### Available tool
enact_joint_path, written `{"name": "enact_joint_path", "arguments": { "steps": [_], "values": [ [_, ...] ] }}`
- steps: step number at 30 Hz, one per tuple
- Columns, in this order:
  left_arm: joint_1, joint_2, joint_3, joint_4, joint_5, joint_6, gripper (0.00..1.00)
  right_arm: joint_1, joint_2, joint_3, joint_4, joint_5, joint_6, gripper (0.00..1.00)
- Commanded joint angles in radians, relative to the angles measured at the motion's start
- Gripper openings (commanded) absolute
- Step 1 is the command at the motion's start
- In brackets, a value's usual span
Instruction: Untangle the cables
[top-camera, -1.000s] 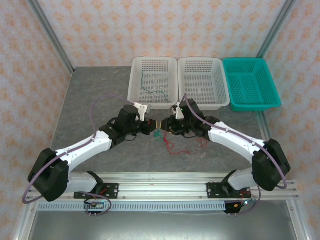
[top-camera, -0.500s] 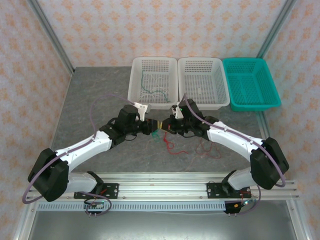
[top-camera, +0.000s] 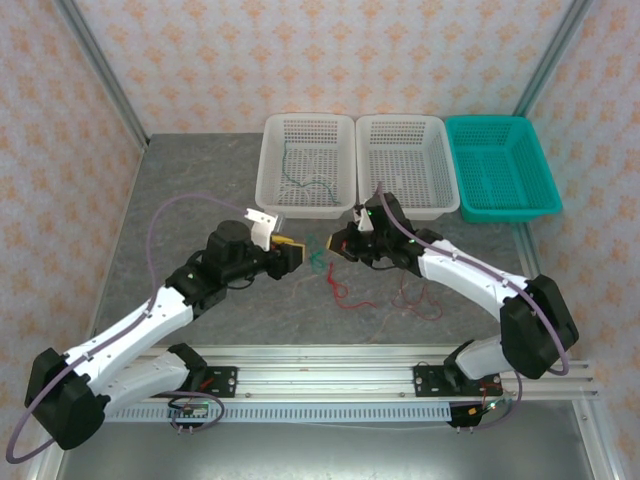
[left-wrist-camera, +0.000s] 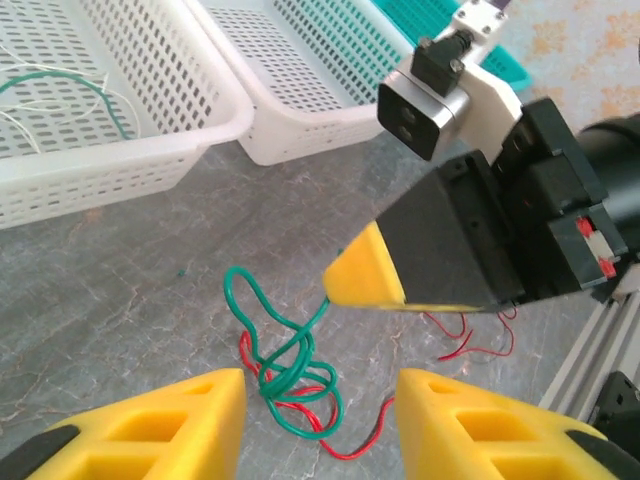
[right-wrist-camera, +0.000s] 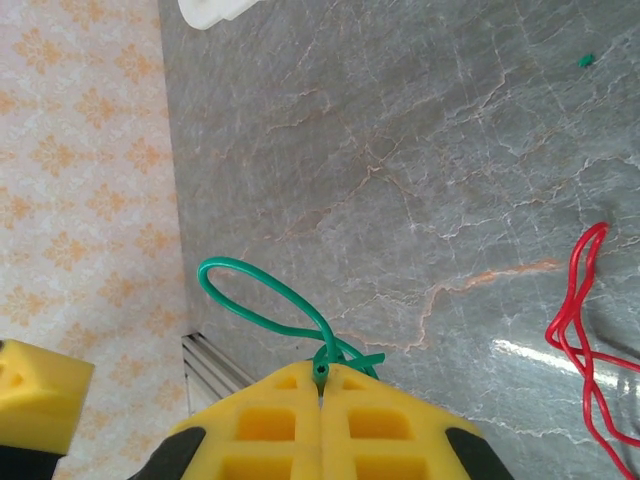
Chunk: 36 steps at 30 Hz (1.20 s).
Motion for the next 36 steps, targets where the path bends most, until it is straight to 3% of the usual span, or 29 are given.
{"name": "enact_joint_path", "arguments": {
  "steps": [1,14,19,25,28,36],
  "values": [
    [-0.006,0.023,-0.026,-0.014,0.046,0.053,0.41,-0.002,0.012,0.044,0.022,-0.056,0.032,0.00],
    [-0.024,0.232,0.045,0.081,0.106,0.041,0.40,-0.002,0.014,0.065,0.031,-0.114,0.091,0.00],
    [-0.025,0.237,0.039,0.095,0.080,0.030,0.20,-0.001,0.013,0.071,0.022,-0.111,0.085,0.00],
    [-0.026,0.214,0.039,0.074,0.061,0.033,0.15,-0.009,0.004,0.089,-0.125,0.034,0.030,0.00],
    [-0.026,0.204,0.035,0.060,0.060,0.036,0.09,-0.074,-0.043,0.050,-0.157,0.110,0.046,0.00],
    [-0.026,0.178,0.011,0.056,0.042,0.032,0.06,-0.336,-0.205,-0.106,-0.159,0.159,0.110,0.00]
  ]
}}
